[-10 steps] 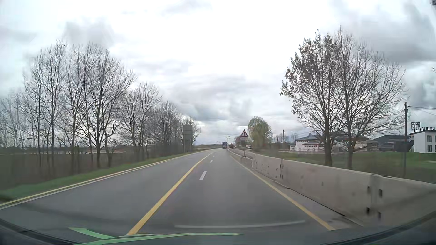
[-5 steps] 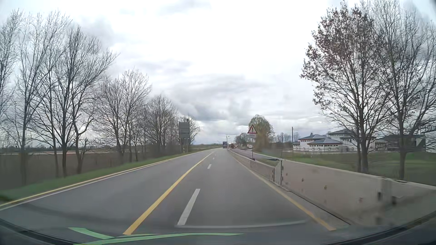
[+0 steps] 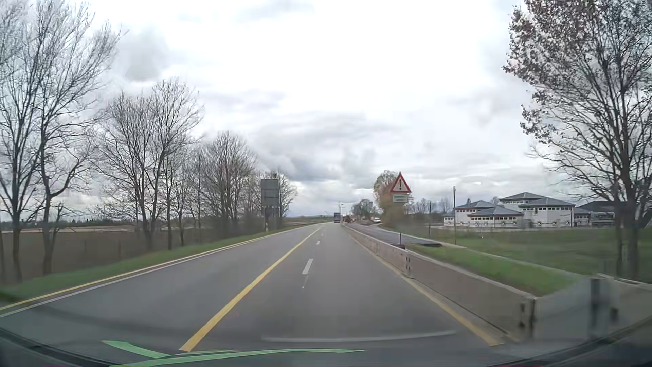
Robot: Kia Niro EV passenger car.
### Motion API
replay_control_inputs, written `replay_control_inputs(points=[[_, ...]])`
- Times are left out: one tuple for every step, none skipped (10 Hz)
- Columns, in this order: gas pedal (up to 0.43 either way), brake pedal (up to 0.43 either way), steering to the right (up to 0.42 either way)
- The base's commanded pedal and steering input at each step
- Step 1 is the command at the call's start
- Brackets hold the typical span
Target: Follow the waypoints while adhering to traffic rules and regulations
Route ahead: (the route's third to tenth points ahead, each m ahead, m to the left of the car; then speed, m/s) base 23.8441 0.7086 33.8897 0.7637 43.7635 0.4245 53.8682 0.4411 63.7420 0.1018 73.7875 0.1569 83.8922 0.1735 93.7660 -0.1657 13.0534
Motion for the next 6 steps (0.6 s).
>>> replay_control_inputs(points=[[0.079, 0.000, -0.001], [0.079, 0.000, -0.001], [0.079, 0.000, -0.001], [0.087, 0.000, -0.001], [0.087, 0.000, -0.001], [0.087, 0.000, -0.001]])
